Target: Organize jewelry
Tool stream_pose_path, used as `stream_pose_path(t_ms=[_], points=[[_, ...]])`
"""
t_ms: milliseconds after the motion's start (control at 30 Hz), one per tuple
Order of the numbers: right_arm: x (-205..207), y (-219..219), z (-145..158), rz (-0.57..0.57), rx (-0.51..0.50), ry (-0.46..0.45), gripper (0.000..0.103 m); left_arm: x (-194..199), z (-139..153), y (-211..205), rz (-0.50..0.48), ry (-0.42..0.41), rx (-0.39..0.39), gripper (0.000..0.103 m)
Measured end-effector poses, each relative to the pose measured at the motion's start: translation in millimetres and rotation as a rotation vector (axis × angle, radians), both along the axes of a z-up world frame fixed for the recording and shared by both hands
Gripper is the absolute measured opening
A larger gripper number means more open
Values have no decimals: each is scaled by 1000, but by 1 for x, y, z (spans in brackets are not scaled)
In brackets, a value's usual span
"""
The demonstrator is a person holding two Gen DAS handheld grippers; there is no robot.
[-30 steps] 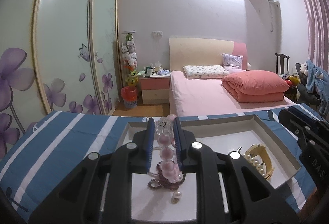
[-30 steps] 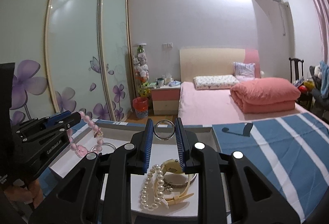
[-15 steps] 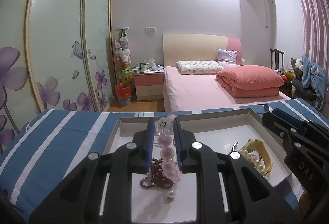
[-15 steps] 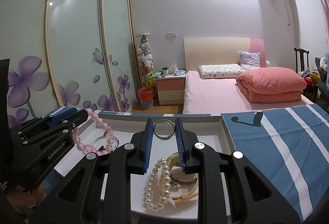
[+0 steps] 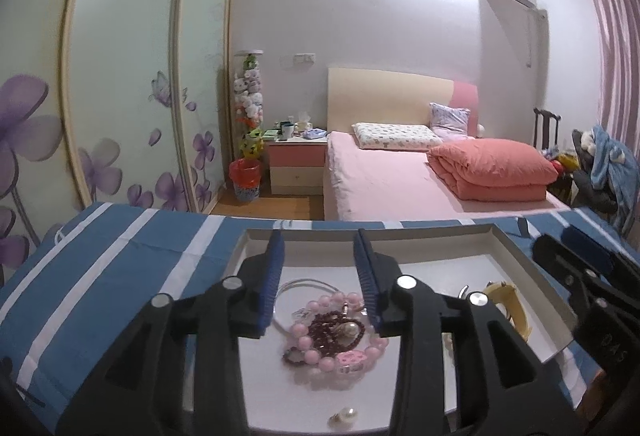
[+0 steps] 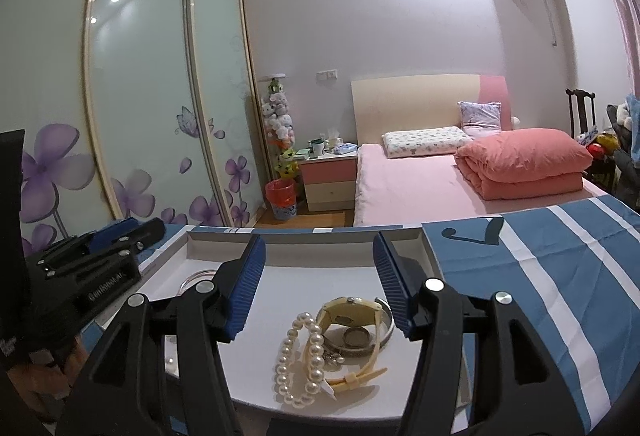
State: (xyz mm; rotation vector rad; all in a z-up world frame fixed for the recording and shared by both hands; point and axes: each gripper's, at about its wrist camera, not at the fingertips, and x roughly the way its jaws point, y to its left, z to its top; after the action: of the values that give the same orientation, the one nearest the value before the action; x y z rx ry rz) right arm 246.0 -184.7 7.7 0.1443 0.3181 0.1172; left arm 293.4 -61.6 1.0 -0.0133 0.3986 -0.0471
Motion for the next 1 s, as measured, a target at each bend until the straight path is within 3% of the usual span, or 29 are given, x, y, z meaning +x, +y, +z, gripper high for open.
stream_pose_path(t_ms=[133,267,467,600,733,1000], points=[[-17,-3,8,-11,6,2,62,-21,12,21,18,-16,-30,47],[-44,-1,13,-11,-18,5,71,-57,19,41,35,-40,-8,59],[-85,3,15,-12,-35,21,92,-115,16,62,62,-58,26,85],[-108,6,16,-13,-26,28,101,-149,11,64,79,-72,84,99],[-123,13,15,-2,-23,40,101,-172,8,62,75,-75,112,99],[-149,20,11,-13,-36,13,101,-196,7,56,49,-94,77,99]])
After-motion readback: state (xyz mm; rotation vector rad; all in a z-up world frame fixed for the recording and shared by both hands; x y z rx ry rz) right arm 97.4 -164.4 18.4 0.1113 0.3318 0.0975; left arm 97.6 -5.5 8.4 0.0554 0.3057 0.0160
